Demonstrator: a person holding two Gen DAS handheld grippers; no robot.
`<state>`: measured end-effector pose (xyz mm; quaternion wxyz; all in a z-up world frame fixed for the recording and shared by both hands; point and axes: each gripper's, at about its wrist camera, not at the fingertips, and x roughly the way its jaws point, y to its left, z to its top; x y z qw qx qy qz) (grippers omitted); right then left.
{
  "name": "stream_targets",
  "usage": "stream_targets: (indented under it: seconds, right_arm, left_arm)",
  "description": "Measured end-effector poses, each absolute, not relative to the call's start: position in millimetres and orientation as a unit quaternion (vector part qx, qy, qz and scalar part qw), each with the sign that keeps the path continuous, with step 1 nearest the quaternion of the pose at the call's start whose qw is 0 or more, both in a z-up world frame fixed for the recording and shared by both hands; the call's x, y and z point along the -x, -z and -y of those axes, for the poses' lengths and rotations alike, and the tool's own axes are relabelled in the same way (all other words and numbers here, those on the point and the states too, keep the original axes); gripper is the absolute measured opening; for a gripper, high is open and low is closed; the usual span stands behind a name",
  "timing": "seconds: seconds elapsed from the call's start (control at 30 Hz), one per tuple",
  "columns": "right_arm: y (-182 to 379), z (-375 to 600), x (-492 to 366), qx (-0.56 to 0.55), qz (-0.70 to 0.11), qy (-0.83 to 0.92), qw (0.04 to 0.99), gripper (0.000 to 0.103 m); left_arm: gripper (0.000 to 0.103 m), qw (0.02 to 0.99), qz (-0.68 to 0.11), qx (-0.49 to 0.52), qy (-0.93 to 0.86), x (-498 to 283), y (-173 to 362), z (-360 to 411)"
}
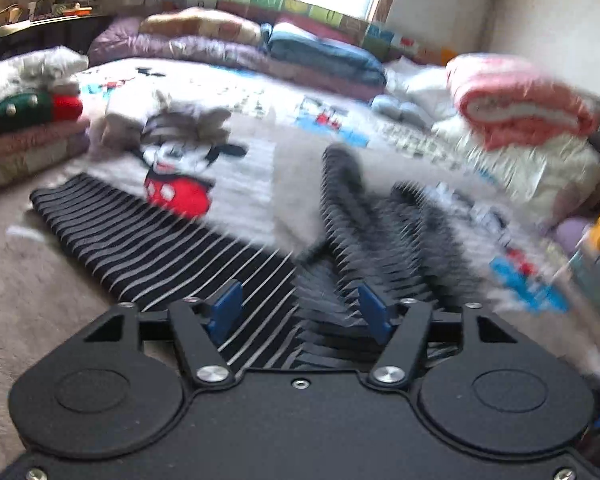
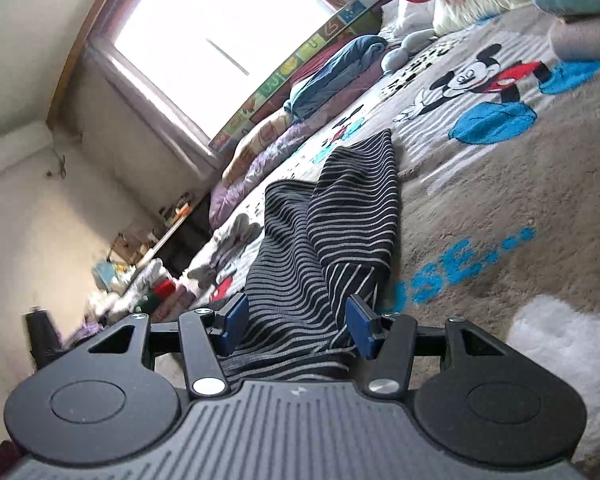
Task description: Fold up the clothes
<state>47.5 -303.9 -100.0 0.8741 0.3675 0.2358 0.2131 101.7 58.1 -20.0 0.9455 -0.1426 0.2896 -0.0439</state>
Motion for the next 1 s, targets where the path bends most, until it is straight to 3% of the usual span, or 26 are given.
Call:
stream_targets:
  seconds: [0.1,0.27,0.47,0.67,1.0]
  right_arm:
    - [103,314,-54,-0.394,-0.231,-0.199,0.867,0.055]
    - [108,333,-78,-0.409,-0.236,-0.167,0.865,0.055]
    - [97,347,-151,-0.363,-0.263,-0.165,0.879,0.055]
    - [93,339,-259,-0.299,-0.305,-0.17,0.888,0.056]
    - [116,327,-363,-0.358,-0.317,-0.152,0.865,0.058]
  left_arm:
    - [0.082,0.936,-0.284,0.207,0.034,-107,5,-49]
    - [0.083,0.907,-0.3,0.291,0.045,-136,29,-23]
    - [0.083,0.918,-0.297,0.255,0.067,-137,79,-1]
    - [0.083,0.892,-0.314,0.318,0.072,-145,94,-17]
    - [0.083,0.88,-0.327,0.333,0.09,-144,104,-17]
